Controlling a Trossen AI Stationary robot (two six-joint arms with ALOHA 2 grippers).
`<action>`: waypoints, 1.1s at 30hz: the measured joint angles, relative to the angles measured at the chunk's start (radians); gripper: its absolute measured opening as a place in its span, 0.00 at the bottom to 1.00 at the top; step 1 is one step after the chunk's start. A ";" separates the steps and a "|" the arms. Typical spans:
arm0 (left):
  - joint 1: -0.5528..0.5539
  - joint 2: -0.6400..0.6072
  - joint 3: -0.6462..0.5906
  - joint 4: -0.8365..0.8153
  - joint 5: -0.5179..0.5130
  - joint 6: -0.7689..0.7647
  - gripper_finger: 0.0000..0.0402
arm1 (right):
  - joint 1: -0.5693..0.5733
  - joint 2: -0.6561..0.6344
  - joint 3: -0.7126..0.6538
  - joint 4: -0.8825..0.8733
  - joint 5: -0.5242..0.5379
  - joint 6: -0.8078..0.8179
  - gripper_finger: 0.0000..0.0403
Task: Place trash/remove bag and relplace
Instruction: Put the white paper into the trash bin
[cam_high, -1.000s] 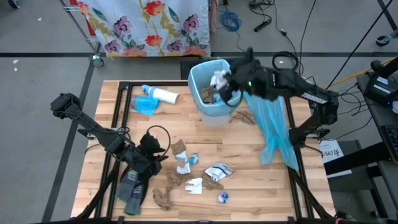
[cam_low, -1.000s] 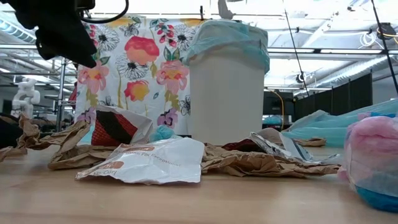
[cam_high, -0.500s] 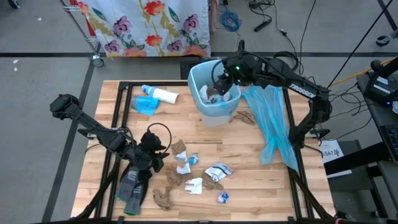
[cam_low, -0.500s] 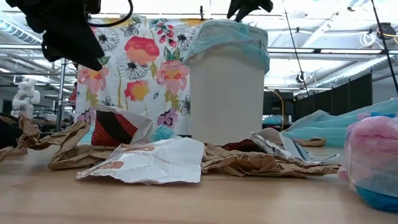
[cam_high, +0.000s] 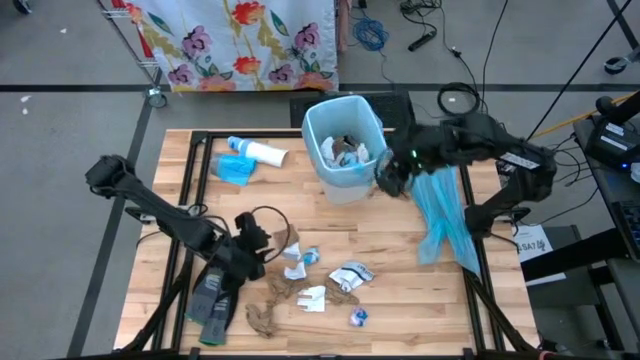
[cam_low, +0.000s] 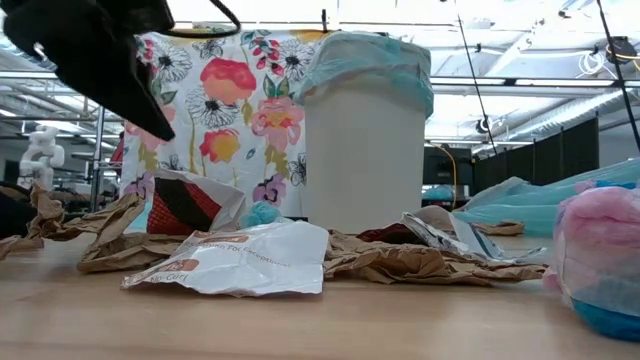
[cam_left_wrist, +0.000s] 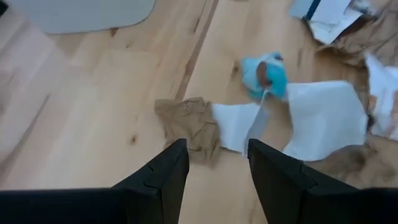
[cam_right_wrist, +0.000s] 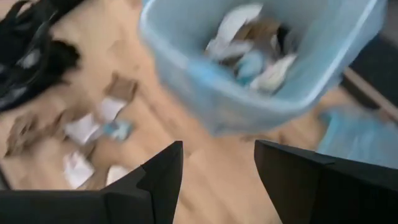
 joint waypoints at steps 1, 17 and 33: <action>0.004 0.012 0.000 0.023 0.000 0.023 0.43 | 0.032 -0.001 0.000 -0.015 0.001 0.032 0.47; 0.132 0.203 0.001 0.228 0.252 0.270 0.43 | 0.554 0.015 -0.010 -0.031 0.214 0.527 0.47; 0.189 0.286 0.045 0.271 0.404 0.268 0.03 | 0.884 0.178 -0.051 -0.029 0.397 0.908 0.46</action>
